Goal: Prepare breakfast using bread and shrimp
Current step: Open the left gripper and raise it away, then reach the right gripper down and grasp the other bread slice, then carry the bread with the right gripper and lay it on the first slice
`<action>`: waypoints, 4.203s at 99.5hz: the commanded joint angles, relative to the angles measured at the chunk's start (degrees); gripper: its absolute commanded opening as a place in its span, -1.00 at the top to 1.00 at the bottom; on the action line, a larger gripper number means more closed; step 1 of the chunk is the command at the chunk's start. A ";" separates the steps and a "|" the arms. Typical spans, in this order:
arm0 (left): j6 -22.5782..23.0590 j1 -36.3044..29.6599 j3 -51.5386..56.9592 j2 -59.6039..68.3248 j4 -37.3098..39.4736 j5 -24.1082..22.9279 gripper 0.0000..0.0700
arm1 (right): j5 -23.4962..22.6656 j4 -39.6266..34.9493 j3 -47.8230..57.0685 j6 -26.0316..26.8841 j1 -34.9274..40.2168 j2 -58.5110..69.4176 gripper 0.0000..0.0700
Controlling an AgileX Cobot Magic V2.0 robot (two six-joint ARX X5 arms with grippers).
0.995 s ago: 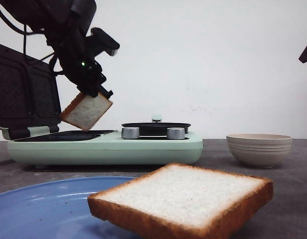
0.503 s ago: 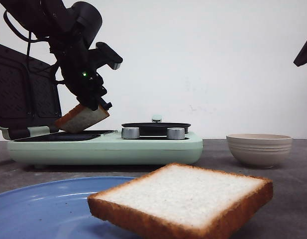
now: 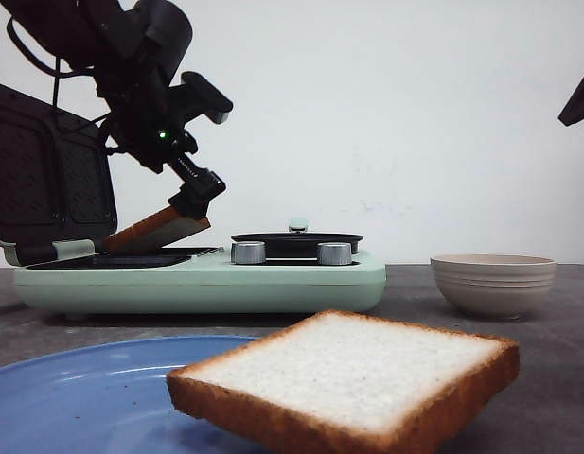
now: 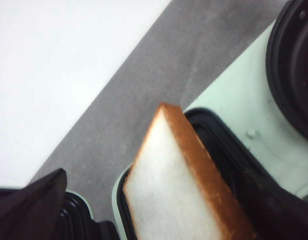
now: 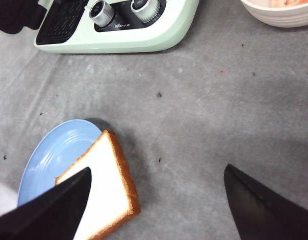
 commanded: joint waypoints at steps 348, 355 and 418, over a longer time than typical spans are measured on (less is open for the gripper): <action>-37.27 -11.45 9.77 -63.52 -46.73 12.41 0.96 | 3.98 62.16 35.32 35.85 28.35 59.58 1.00; -37.27 -11.89 9.77 -63.71 -46.69 12.41 0.96 | 8.50 62.27 38.07 39.32 29.51 62.84 1.00; -37.31 -14.86 9.77 -65.92 -47.23 12.41 0.96 | 29.57 68.15 44.48 59.54 39.54 79.69 1.00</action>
